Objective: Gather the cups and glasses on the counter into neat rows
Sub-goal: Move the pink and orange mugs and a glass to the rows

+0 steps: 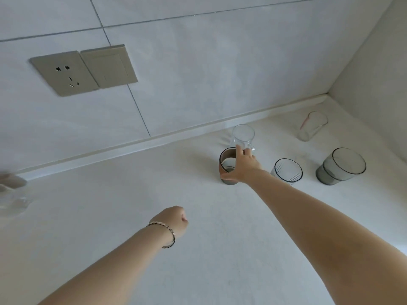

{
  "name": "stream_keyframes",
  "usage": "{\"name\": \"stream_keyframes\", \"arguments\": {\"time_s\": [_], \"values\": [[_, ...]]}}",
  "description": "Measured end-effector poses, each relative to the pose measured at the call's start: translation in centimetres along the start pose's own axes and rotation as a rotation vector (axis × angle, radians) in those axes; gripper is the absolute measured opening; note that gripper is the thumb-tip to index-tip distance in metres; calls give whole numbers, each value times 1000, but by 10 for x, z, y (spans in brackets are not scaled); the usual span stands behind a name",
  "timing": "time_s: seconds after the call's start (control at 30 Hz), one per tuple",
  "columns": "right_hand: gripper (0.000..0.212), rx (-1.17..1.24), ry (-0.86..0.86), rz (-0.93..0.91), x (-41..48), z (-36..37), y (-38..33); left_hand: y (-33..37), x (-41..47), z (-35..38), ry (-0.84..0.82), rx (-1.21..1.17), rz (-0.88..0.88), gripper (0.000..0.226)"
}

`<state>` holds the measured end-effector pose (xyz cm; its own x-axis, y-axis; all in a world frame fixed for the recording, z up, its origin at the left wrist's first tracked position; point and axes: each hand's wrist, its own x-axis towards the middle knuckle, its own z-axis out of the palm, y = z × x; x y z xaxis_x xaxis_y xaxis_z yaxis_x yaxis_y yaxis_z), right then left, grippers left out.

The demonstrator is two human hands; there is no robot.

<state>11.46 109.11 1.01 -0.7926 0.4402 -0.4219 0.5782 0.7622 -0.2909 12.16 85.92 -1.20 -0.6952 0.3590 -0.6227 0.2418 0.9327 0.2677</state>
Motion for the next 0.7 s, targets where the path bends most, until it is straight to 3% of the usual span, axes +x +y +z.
{"name": "stream_keyframes", "arguments": {"time_s": [0.17, 0.37, 0.57, 0.7], "values": [[98, 49, 57, 20, 3, 6, -3, -41, -7, 0, 15, -88, -90, 24], [94, -26, 43, -171, -35, 23, -40, -98, -31, 3, 19, -200, -205, 28], [99, -94, -50, -375, -96, 73, -143, -202, -67, -7, 44, -154, -254, 29], [101, -118, -72, -468, -134, 121, -230, -299, -93, -14, 68, -176, -303, 17]]}}
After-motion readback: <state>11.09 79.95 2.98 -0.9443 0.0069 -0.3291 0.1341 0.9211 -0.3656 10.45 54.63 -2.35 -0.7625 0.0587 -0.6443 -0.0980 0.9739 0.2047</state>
